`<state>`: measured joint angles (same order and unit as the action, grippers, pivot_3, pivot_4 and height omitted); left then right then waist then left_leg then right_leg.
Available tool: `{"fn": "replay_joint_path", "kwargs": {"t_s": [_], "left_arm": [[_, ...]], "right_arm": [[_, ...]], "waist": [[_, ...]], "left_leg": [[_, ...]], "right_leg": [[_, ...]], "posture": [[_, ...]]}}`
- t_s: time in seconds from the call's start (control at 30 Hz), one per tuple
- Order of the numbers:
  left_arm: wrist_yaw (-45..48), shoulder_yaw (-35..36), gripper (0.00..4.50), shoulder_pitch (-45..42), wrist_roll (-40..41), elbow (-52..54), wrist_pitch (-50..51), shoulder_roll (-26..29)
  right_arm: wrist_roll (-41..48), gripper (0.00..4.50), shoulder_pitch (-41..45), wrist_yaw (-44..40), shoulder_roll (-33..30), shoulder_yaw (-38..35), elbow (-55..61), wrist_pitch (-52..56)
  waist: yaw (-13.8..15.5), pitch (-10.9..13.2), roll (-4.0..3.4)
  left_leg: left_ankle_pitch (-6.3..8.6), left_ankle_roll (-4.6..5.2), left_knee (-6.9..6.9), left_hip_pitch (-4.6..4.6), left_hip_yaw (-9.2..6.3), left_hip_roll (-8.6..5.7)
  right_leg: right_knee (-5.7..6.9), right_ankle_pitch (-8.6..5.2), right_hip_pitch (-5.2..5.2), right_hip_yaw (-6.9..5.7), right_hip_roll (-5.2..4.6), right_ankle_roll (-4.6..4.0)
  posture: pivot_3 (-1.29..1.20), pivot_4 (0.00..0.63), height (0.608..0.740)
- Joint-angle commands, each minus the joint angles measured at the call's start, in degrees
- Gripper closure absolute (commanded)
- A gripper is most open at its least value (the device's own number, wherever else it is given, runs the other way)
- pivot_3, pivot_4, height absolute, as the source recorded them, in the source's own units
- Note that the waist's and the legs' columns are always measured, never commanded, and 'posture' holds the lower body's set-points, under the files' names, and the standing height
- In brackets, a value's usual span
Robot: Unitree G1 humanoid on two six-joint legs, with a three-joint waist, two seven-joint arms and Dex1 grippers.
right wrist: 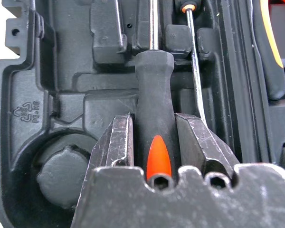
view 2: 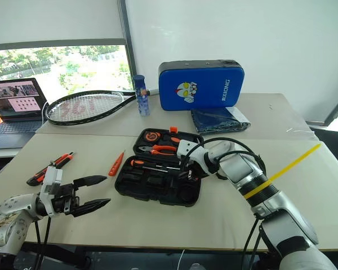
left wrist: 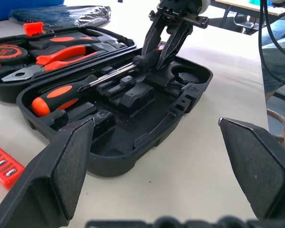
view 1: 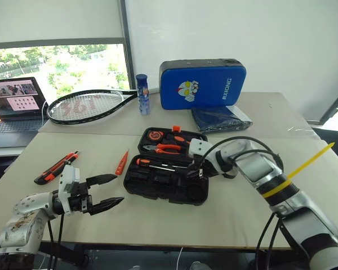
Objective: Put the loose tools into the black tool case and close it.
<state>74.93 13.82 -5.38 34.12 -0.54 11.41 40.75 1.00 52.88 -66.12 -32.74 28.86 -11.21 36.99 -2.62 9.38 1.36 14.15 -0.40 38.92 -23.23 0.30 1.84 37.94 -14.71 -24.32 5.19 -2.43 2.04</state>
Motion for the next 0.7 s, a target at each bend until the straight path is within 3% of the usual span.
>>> {"fn": "replay_joint_path", "kwargs": {"t_s": [0.03,0.37,0.67,0.7], "left_arm": [[-0.25,1.12,0.0,0.38,1.22,2.25,0.2,0.34],[-0.53,1.01,0.0,0.41,1.17,3.0,0.38,0.48],[-0.81,1.0,0.0,0.38,1.16,3.13,0.44,0.49],[-0.83,1.02,0.0,0.37,1.17,3.11,0.47,0.52]], "right_arm": [[-2.01,3.51,1.07,-0.56,0.1,0.92,-1.19,0.21],[-6.71,3.51,2.47,-3.01,-0.54,4.2,-5.91,-2.63],[-5.86,3.51,3.04,-3.31,2.45,2.84,-7.47,-0.05],[-5.57,3.01,3.05,-3.46,2.47,2.29,-7.18,-0.13]], "waist": [[0.01,0.0,0.0],[0.09,0.0,0.01],[-0.04,-0.03,0.04],[-0.1,-0.03,0.04]], "left_leg": [[0.0,0.0,0.0,0.01,0.0,0.0],[0.0,-0.01,0.0,0.02,-0.01,-0.01],[-0.01,-0.01,0.0,0.17,-0.01,0.01],[-0.01,-0.01,0.0,0.2,0.01,0.02]], "right_leg": [[0.0,0.0,0.01,0.0,0.0,0.0],[-0.02,0.0,0.04,-0.03,-0.01,0.0],[0.02,-0.01,0.15,-0.04,0.01,-0.02],[0.02,-0.01,0.16,-0.04,0.01,-0.03]], "posture": [[0.0,0.15,0.74],[0.0,0.15,0.74],[0.0,0.15,0.74],[0.0,0.15,0.74]]}}
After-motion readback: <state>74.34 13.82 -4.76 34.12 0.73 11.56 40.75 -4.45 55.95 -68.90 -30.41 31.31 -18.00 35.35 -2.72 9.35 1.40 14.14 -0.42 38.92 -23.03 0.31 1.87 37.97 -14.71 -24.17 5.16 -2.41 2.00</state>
